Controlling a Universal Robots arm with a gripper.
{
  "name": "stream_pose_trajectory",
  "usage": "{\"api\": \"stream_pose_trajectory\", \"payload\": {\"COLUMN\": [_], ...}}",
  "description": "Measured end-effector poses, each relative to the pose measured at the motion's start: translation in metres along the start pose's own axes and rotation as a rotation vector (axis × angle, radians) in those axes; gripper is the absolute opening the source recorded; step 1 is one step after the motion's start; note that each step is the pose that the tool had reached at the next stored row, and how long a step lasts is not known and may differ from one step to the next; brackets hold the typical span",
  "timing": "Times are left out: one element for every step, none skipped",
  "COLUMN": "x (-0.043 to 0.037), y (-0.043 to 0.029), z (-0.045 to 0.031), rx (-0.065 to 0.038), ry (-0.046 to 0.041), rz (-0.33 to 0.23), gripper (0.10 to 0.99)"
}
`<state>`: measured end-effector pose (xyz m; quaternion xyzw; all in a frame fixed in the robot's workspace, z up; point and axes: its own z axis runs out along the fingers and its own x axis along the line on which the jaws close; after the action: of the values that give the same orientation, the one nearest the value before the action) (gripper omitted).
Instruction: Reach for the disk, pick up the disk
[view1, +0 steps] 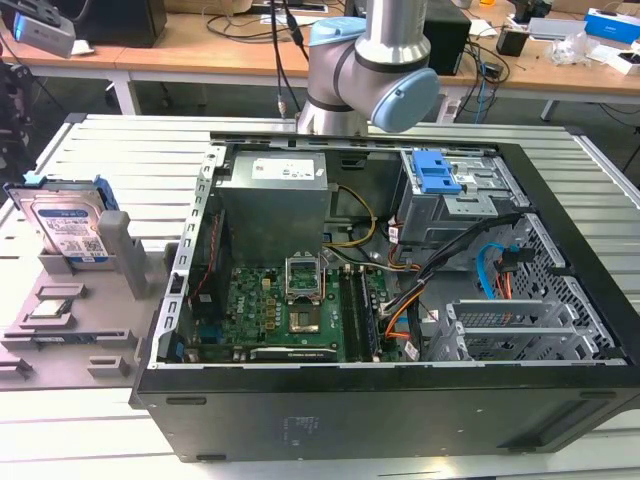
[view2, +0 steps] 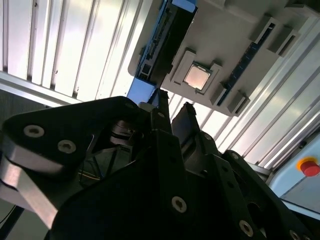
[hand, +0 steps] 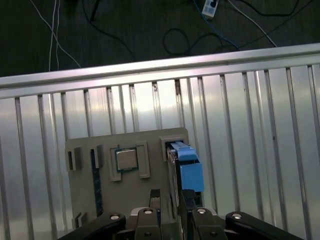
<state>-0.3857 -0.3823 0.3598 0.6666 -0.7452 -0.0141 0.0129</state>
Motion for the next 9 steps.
{"api": "stream_pose_trajectory", "payload": {"x": [-0.0001, -0.0005, -0.0008, -0.001, -0.0013, -0.0015, -0.0017, -0.0021, -0.0026], "y": [0.0, 0.0, 0.0, -0.0001, -0.0002, -0.0002, -0.0002, -0.0002, -0.0002], "z": [0.0003, 0.0009, 0.0015, 0.0021, 0.0028, 0.0035, 0.005, 0.0064, 0.008], "rx": [0.0, 0.0, 0.0, 0.0, 0.0, 0.0, 0.0, 0.0, 0.0], "ry": [0.0, 0.0001, 0.0, 0.0, 0.0002, 0.0002, 0.0001, 0.0002, 0.0002], "rz": [0.0, 0.0, -0.001, -0.001, -0.002, -0.002, -0.002, -0.003, -0.003], "gripper": [0.302, 0.302, 0.302, 0.302, 0.302, 0.302, 0.302, 0.302, 0.302]}}
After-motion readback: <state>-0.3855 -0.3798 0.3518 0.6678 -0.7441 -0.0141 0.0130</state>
